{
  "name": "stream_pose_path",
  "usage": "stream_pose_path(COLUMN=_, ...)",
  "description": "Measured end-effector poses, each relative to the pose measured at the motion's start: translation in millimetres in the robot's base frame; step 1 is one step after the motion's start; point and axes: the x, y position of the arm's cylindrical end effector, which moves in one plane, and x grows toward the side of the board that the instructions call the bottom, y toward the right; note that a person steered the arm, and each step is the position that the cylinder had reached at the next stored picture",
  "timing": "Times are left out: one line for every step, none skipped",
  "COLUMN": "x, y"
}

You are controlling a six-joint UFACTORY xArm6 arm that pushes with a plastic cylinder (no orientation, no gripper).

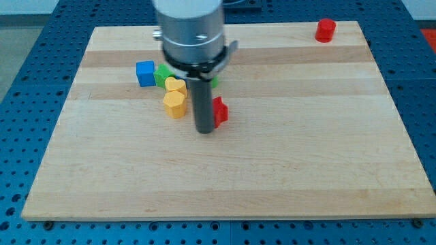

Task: Move the red star closer to the red circle

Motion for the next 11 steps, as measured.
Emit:
stream_pose_path(x=-28.3, y=15.5)
stream_pose_path(x=-38.5, y=1.4)
stream_pose_path(x=-47.1, y=-24.7)
stream_pose_path(x=-68.7, y=-16.8)
stream_pose_path(x=-68.8, y=30.7)
stream_pose_path(x=-67.9, y=62.0)
stream_pose_path(x=-38.3, y=62.1)
stream_pose_path(x=-9.8, y=67.1)
stream_pose_path(x=-24.1, y=80.9)
stream_pose_path(x=-78.6, y=87.6)
stream_pose_path(x=-122.9, y=117.8)
